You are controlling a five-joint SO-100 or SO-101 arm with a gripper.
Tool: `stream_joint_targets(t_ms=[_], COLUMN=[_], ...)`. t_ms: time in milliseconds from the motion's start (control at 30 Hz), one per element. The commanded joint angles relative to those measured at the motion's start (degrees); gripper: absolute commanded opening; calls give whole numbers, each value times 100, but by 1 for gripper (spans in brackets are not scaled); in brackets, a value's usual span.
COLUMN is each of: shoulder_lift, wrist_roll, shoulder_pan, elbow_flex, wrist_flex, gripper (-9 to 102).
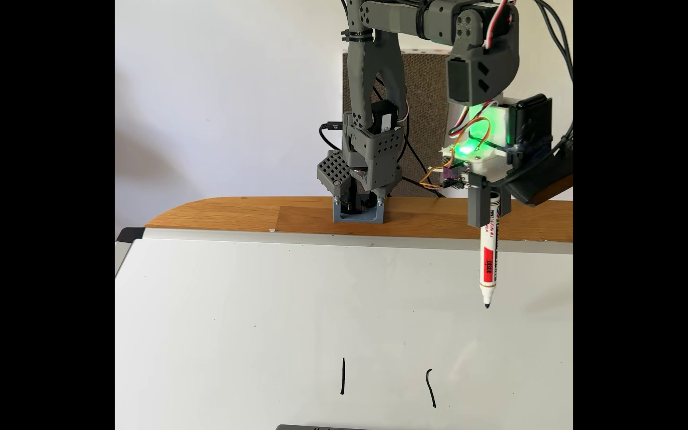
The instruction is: Draw a face
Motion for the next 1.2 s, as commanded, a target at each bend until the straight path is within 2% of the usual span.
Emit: stream_joint_targets(t_ms=[0,233,500,900,1167], shoulder_lift=[475,396,396,378,378], wrist_roll=[44,0,-44,-53,-202], shoulder_pan=[-70,-88,-18,9,536], elbow_flex=[-26,53,747,782,791], wrist_flex=[0,-105,-686,-888,-1011], gripper=[-1,-1,-1,-1,-1])
